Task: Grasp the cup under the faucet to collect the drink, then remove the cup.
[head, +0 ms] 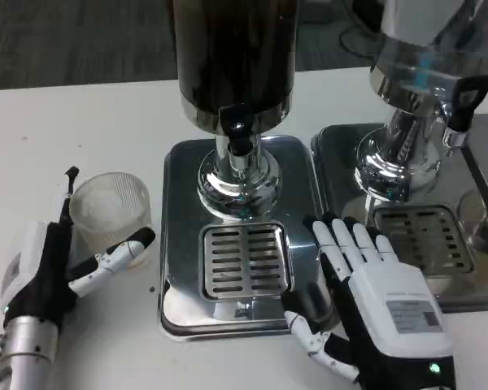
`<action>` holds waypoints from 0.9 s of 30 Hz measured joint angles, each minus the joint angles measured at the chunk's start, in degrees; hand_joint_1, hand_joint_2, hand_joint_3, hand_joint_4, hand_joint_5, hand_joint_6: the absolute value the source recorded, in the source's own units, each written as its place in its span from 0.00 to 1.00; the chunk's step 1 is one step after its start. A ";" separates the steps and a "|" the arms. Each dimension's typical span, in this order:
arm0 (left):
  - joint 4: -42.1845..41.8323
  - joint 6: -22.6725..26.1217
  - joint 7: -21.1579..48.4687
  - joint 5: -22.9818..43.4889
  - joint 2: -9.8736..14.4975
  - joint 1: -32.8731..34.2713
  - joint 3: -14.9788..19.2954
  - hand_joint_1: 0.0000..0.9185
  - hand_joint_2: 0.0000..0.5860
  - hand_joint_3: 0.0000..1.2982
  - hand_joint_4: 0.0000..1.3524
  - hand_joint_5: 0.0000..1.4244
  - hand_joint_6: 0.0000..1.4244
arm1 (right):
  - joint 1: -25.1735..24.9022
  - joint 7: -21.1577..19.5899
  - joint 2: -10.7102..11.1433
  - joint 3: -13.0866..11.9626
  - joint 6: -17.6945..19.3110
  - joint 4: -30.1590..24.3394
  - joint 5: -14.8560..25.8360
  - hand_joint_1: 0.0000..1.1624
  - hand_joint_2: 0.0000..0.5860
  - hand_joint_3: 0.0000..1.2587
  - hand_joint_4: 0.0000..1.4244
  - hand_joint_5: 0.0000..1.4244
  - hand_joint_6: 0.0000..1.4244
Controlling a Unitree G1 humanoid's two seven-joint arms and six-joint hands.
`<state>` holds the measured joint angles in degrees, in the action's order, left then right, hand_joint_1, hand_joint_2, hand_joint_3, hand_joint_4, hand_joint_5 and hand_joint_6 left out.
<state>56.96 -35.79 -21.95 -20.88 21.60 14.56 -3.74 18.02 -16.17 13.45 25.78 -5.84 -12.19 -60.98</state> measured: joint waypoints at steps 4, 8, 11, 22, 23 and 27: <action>0.58 0.09 -1.22 -0.24 -0.02 0.51 -0.53 0.42 0.10 0.00 0.00 0.19 0.19 | 0.10 -0.03 -0.14 0.01 -0.18 0.00 -0.10 0.17 0.67 0.03 0.00 0.00 0.00; 1.02 0.29 -2.76 -0.29 -0.09 1.18 -0.95 0.43 0.11 0.01 0.07 0.25 0.25 | 0.30 -0.17 -0.41 0.06 -0.32 0.00 -0.23 0.17 0.67 0.03 0.00 0.00 0.00; 1.62 0.17 -3.92 -0.22 -0.16 1.58 -1.13 0.44 0.13 0.06 0.14 0.32 0.32 | 0.30 -0.21 -0.45 0.08 -0.41 0.00 -0.24 0.17 0.67 0.04 0.00 0.00 0.00; 2.23 -0.92 -12.60 -3.44 -0.13 1.47 -2.35 0.50 0.20 0.21 0.32 0.48 0.47 | 0.08 -0.38 -0.60 0.22 -0.42 0.46 -0.20 0.17 0.67 0.04 0.00 0.00 0.02; 2.23 -1.08 -13.64 -4.30 -0.09 1.26 -2.55 0.50 0.20 0.21 0.32 0.48 0.47 | -0.02 -0.38 -0.60 0.22 -0.41 0.53 -0.14 0.17 0.67 0.04 0.00 0.00 0.02; 2.23 -1.33 -15.85 -4.99 -0.03 1.07 -3.33 0.49 0.21 0.22 0.32 0.48 0.48 | -0.39 -0.38 -0.62 0.21 -0.41 0.57 -0.09 0.17 0.67 0.04 0.00 0.00 0.02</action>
<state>59.19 -37.13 -37.80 -25.87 21.57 15.63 -7.07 17.63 -16.56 12.83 25.99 -6.25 -11.62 -61.07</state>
